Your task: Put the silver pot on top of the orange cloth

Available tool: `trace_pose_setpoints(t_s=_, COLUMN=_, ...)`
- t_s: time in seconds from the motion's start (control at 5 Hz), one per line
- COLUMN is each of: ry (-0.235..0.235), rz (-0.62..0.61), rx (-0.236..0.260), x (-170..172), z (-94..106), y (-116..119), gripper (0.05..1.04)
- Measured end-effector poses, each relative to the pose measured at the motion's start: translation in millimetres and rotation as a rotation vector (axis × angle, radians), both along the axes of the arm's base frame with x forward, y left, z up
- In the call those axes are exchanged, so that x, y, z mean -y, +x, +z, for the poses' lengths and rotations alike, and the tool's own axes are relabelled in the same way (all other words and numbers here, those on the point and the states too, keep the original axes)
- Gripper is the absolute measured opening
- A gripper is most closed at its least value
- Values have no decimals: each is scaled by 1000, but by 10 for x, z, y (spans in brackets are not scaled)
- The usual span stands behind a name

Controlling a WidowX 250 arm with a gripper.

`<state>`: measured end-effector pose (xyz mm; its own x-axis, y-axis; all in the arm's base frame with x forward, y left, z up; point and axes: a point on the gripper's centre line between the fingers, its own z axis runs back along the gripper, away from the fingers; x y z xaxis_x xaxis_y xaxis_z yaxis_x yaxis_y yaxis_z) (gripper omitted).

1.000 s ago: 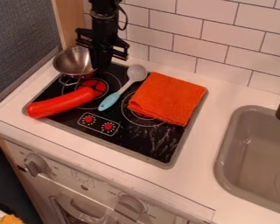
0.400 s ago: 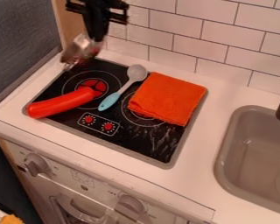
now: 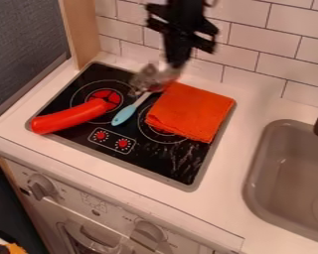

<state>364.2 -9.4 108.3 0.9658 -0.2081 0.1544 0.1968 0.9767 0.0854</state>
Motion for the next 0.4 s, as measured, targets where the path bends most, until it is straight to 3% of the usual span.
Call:
trace_pose_setpoints(t_s=0.2, ry=37, rz=-107, rx=5, x=361, z=-28, y=-37, gripper=55)
trace_pose_setpoints(t_s=0.4, ry=28, rz=-102, rx=-11, x=404, z=-43, y=-63, gripper=55)
